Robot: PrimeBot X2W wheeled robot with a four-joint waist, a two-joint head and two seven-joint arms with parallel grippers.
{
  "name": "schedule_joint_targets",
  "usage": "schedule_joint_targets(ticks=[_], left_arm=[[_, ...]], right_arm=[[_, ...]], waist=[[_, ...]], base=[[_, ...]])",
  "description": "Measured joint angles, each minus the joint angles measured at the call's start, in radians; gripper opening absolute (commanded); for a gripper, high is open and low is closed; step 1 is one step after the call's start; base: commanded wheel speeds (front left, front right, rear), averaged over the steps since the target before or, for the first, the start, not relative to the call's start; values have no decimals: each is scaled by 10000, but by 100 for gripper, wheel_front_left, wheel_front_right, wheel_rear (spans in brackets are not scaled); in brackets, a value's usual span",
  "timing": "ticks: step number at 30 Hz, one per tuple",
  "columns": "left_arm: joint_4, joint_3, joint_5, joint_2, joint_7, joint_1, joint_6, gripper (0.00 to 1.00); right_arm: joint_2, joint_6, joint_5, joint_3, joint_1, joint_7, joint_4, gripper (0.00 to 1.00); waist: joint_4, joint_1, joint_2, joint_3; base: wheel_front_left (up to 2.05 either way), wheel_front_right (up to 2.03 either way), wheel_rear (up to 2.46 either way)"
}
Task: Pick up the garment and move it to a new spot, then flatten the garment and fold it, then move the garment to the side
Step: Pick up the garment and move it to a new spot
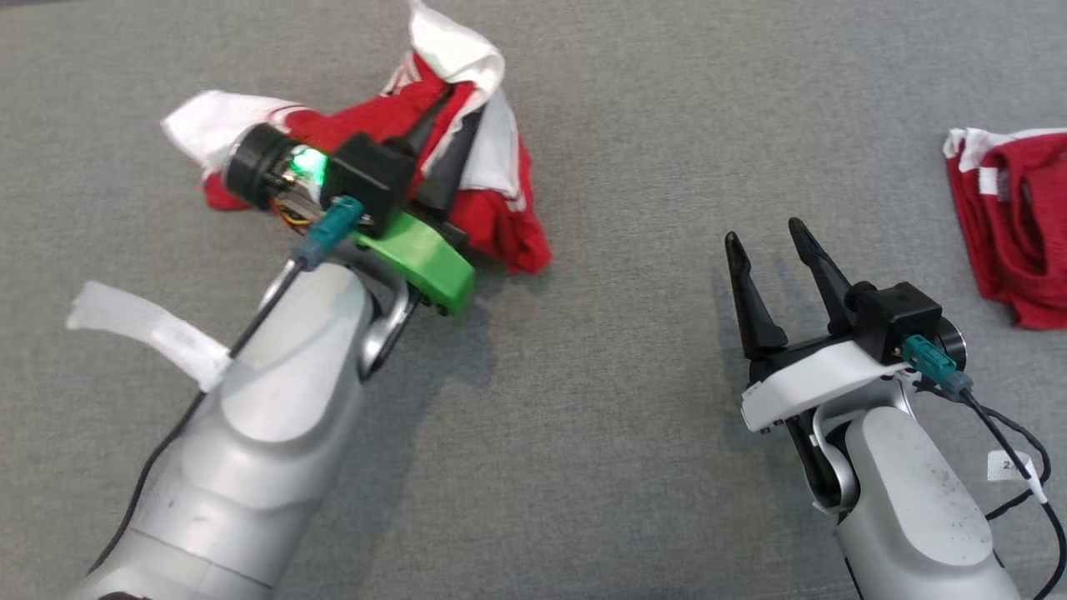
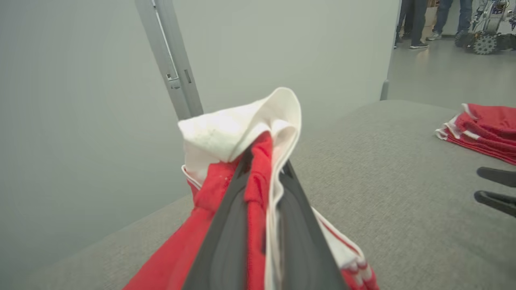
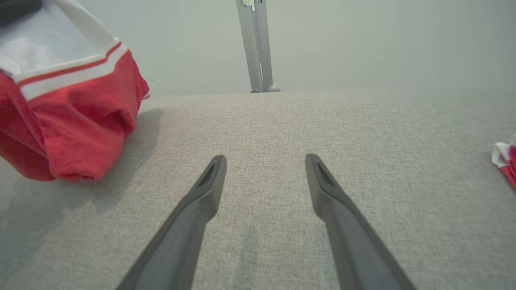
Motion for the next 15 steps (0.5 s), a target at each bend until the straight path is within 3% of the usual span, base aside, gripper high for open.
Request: schedule_joint_targets(ticks=[2,8,9,10,11,15], left_arm=[[56,-924,-286,-451,2,-107,-10,0],[244,-2836,-807,-874,-2,-10,-29,2],[372,-2972,-884,-890,-4,65,-29,36],[577,-3014,-953,-901,-17,171,-31,92],[731,-2986,-1020,-886,-17,309,-31,100],[1106,-2614,-1047,-775,-15,778,-31,100]], right_arm=[[69,0,21,-48,3,0,0,100],[159,0,88,-142,26,0,17,100],[165,0,104,-151,35,0,25,100],[173,0,140,-155,44,0,29,100],[171,0,153,-163,58,0,36,100],[178,0,169,-238,273,0,58,100]], waist=[[-482,0,0,-48],[-1475,0,0,-106],[-1627,0,0,-118],[-1775,0,0,-133],[-1908,0,0,-151],[-2257,0,0,-334]], base=[[0,0,0],[0,0,0],[0,0,0],[0,0,0],[0,0,0],[0,0,0]])
